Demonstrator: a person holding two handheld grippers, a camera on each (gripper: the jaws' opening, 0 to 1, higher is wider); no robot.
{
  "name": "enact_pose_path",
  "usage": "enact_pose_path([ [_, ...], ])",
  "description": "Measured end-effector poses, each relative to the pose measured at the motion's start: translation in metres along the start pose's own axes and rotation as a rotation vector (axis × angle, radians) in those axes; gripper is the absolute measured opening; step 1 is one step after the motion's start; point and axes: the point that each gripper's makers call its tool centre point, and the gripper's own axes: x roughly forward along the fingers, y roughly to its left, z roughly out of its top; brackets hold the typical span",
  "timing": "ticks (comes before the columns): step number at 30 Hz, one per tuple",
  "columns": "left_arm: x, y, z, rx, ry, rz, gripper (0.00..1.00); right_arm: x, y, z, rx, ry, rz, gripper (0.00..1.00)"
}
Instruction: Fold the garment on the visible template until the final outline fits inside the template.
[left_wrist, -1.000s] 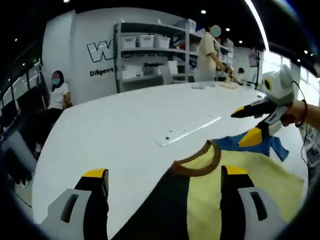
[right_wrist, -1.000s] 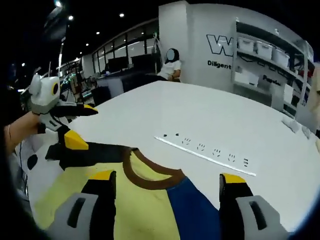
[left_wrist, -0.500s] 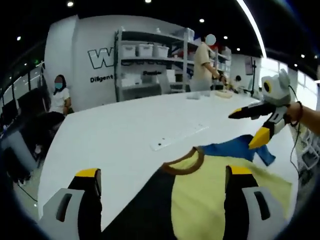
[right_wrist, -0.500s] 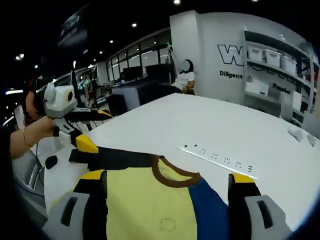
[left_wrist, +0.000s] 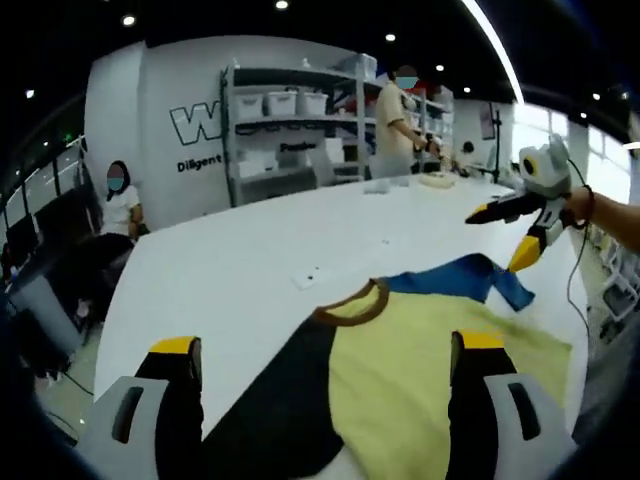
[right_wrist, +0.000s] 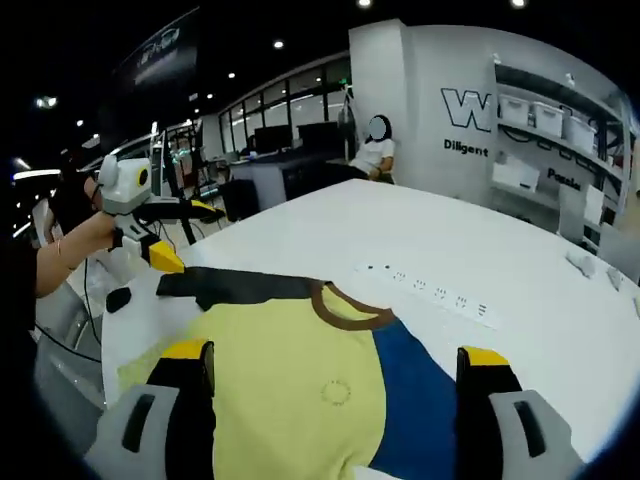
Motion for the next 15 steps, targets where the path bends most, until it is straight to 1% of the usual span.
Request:
enact_pose_path([
  [7,-0.024,-0.015,-0.01,-0.002,-0.003,-0.014,0.99,-0.026,-0.007,-0.021,-0.009,0.029,-0.024,0.99],
  [12,-0.04,-0.019,-0.017,-0.014,-0.001,-0.011,0.99,-0.041,-0.008,-0.033,-0.001,0.041,-0.028,0.99],
  [15,-0.049,-0.02,-0.021,-0.023,-0.004,-0.007,0.99,-0.049,-0.004,-0.042,0.012,0.044,-0.023,0.99],
])
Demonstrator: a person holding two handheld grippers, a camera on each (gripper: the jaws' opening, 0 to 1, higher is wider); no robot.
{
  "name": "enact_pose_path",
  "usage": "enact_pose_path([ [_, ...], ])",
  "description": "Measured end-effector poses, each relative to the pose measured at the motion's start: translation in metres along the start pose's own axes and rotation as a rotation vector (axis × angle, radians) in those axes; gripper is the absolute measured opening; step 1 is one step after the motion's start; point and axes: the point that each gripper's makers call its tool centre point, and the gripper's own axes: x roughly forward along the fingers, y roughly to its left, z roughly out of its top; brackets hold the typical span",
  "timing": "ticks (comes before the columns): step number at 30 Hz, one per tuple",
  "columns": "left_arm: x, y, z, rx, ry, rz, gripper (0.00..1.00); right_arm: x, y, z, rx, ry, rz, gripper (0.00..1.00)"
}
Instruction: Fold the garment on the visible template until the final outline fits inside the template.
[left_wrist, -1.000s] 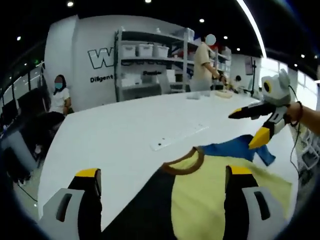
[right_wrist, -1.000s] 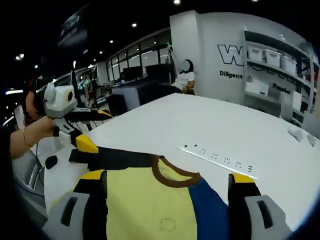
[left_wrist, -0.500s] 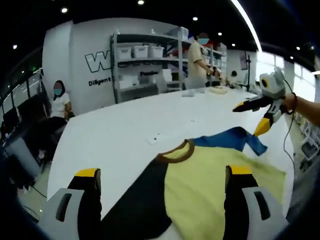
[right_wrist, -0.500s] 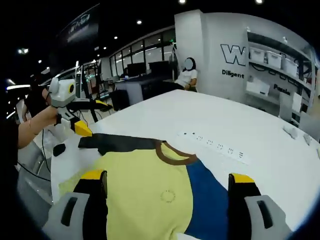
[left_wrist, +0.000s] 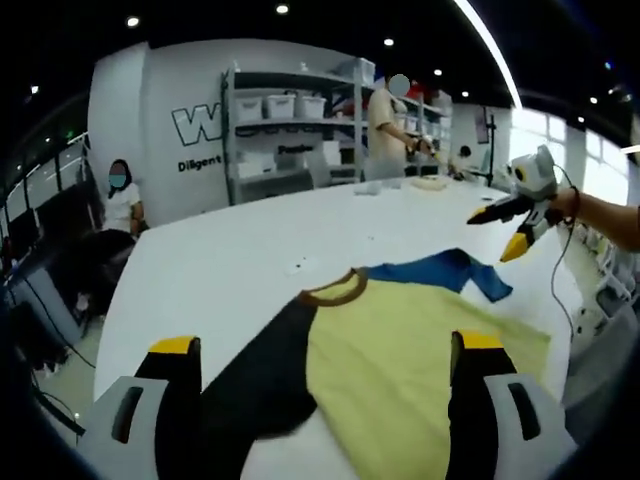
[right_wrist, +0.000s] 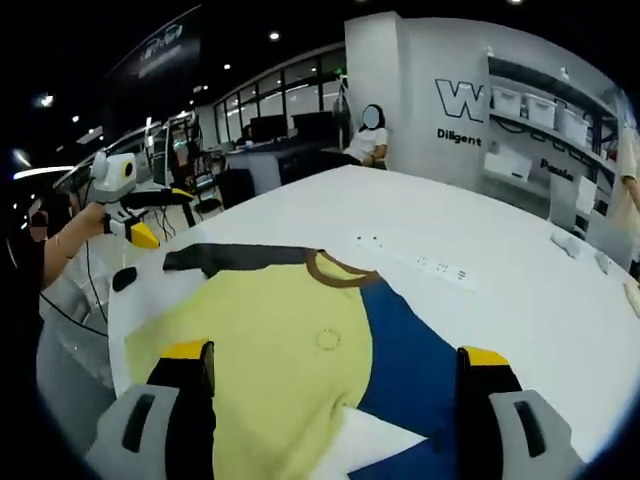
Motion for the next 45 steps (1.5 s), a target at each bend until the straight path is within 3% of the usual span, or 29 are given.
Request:
enact_pose_path([
  [13,-0.027,-0.008,-0.021,-0.032,0.002,-0.001,0.99,-0.019,0.012,-0.055,0.041,0.043,0.011,0.99],
  [20,-0.036,-0.017,-0.032,-0.021,0.019,-0.007,0.99,-0.02,0.005,-0.085,0.077,0.06,0.008,0.95],
  [28,-0.055,-0.029,-0.044,-0.016,0.016,-0.012,0.99,-0.019,-0.008,-0.12,0.088,0.085,-0.007,0.84],
  [45,-0.076,-0.05,-0.061,-0.016,0.009,-0.016,0.99,-0.015,-0.026,-0.146,-0.003,0.154,-0.093,0.44],
])
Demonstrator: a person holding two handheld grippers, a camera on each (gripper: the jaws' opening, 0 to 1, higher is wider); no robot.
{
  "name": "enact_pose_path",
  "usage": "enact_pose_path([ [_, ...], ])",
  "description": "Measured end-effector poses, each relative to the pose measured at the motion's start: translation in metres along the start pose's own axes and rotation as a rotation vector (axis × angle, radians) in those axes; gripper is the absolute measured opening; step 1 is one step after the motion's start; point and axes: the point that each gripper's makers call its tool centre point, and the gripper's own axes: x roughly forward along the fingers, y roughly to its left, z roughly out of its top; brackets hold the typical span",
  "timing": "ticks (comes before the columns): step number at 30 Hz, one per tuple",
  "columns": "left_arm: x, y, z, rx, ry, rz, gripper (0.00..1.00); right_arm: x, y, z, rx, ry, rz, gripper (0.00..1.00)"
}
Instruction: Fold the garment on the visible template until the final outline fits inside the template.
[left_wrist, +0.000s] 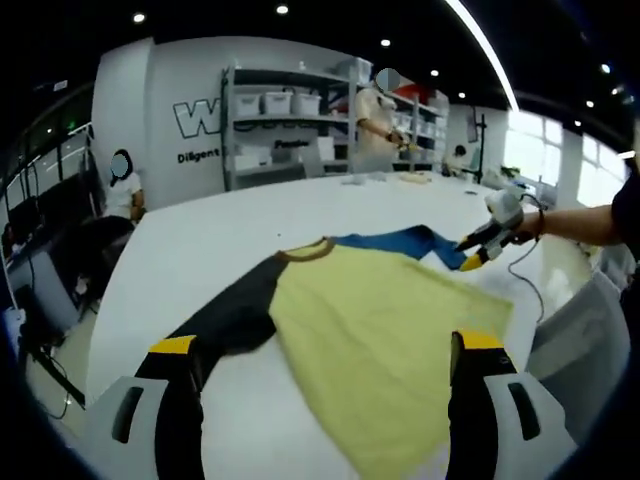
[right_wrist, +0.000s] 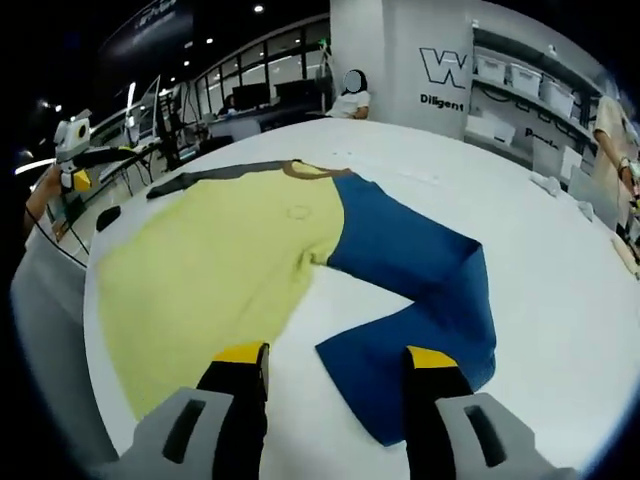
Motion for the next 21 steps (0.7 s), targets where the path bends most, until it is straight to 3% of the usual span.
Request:
enact_pose_path([
  [6,-0.001,-0.002,-0.009,0.009,0.02,0.007,0.99,0.004,-0.002,-0.007,-0.028,0.021,-0.013,0.34],
  [9,-0.002,-0.004,-0.011,0.017,0.026,0.011,0.99,0.005,-0.007,-0.016,-0.09,0.076,-0.044,0.26],
  [10,-0.002,-0.006,-0.012,0.023,0.028,0.008,0.99,0.005,-0.002,-0.014,-0.06,0.056,-0.037,0.24],
  [17,-0.002,-0.008,-0.018,0.022,0.042,0.006,0.99,0.009,-0.003,-0.009,-0.086,0.062,-0.037,0.09],
  [21,-0.005,-0.008,-0.018,0.03,0.042,0.009,0.99,0.01,-0.006,-0.008,-0.063,0.067,-0.037,0.07],
])
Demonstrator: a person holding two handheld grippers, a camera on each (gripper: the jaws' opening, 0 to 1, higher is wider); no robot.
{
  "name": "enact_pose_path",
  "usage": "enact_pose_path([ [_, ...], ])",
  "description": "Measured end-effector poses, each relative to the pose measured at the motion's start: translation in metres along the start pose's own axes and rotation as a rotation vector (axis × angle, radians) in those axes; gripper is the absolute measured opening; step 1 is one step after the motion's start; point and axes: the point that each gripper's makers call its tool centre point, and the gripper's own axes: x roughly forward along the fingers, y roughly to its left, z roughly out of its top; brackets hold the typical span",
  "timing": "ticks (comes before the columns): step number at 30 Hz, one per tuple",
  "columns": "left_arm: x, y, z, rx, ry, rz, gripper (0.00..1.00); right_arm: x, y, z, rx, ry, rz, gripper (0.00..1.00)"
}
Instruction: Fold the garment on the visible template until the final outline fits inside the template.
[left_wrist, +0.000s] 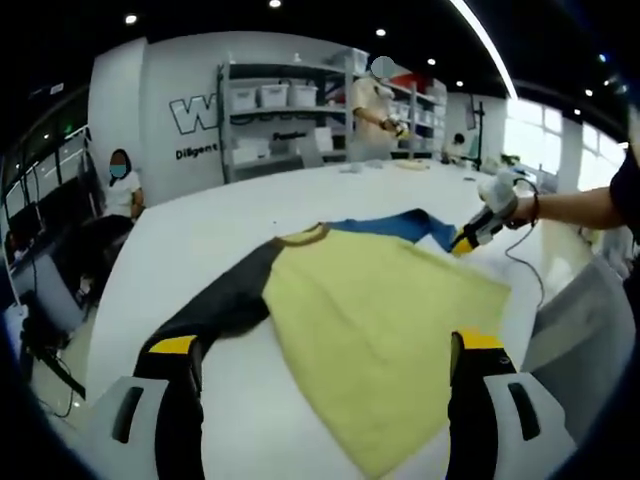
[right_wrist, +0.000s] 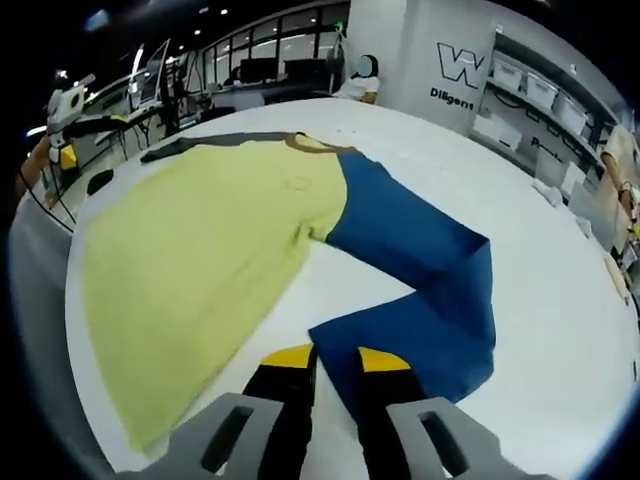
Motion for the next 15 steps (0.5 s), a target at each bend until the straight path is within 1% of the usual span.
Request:
enact_pose_path([
  [3,-0.002,0.001,0.001,0.003,-0.002,0.006,0.99,0.001,-0.004,0.0,-0.012,0.009,-0.021,0.01],
  [5,-0.003,0.002,0.002,0.003,-0.006,0.009,0.99,0.002,-0.007,-0.001,-0.02,0.012,-0.032,0.0],
  [6,-0.003,0.002,0.003,0.003,-0.008,0.011,0.99,0.002,-0.007,0.0,-0.004,0.014,-0.021,0.0],
  [7,-0.003,0.002,0.003,0.004,-0.01,0.012,0.99,0.002,-0.008,0.0,0.03,0.016,-0.016,0.0],
  [8,-0.004,0.002,0.003,0.004,-0.008,0.013,0.99,0.001,-0.01,0.002,0.023,0.008,-0.021,0.0],
  [10,-0.004,0.003,0.003,0.005,-0.006,0.017,0.99,-0.003,-0.014,0.007,0.021,-0.01,-0.033,0.0],
  [12,-0.004,0.004,0.002,0.006,-0.003,0.023,0.99,-0.009,-0.024,0.02,0.042,-0.054,-0.054,0.0],
  [15,-0.005,0.005,0.004,0.005,-0.008,0.025,0.99,-0.02,-0.042,0.033,0.054,-0.086,-0.093,0.0],
])
